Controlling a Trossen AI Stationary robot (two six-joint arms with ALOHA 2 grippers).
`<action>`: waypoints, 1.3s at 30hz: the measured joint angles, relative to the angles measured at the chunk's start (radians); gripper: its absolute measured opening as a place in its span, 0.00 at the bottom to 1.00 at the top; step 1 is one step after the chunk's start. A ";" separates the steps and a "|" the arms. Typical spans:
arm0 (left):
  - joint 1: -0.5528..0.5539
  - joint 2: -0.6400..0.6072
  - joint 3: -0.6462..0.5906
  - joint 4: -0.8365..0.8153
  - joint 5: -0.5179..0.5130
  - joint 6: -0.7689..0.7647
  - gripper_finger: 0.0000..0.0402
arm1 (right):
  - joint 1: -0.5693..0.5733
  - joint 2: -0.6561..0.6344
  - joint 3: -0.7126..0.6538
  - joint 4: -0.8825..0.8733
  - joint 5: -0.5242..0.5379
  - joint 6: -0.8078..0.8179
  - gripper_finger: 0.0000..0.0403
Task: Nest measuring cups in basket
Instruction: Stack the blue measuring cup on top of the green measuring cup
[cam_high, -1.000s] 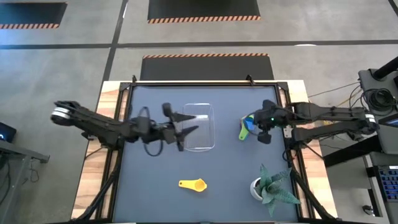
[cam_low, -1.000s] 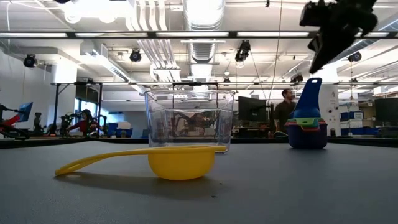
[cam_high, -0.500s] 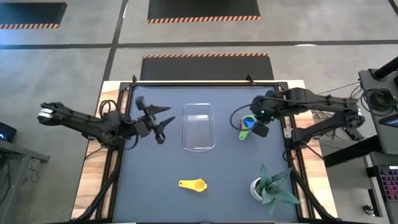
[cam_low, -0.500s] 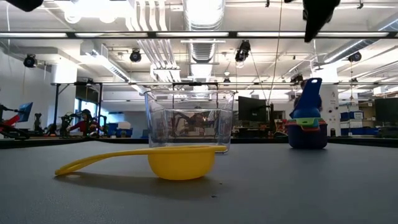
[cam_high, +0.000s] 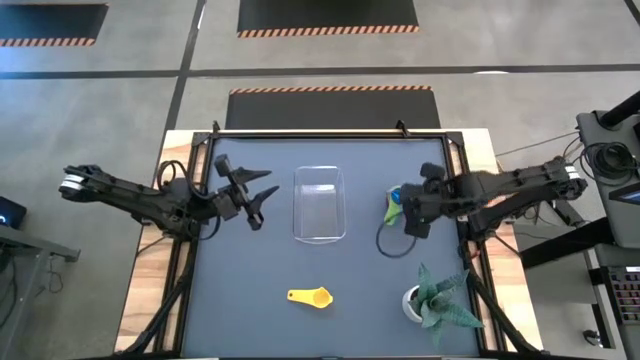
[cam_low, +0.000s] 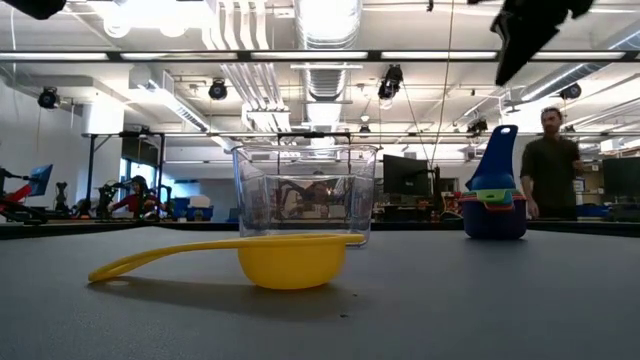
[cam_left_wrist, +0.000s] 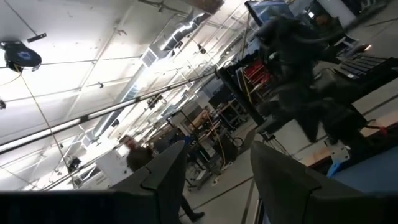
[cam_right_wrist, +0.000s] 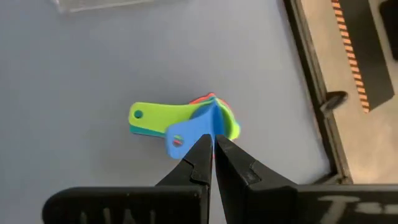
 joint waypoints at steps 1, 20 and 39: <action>0.000 0.000 0.000 0.000 -0.007 0.001 0.40 | 0.016 -0.009 -0.036 0.026 0.004 0.009 0.02; 0.001 0.000 0.001 0.006 -0.007 -0.004 0.40 | 0.051 -0.005 -0.230 0.206 -0.023 0.086 0.41; 0.000 0.000 0.001 0.007 -0.007 -0.004 0.40 | 0.051 0.066 -0.242 0.204 0.098 0.083 0.04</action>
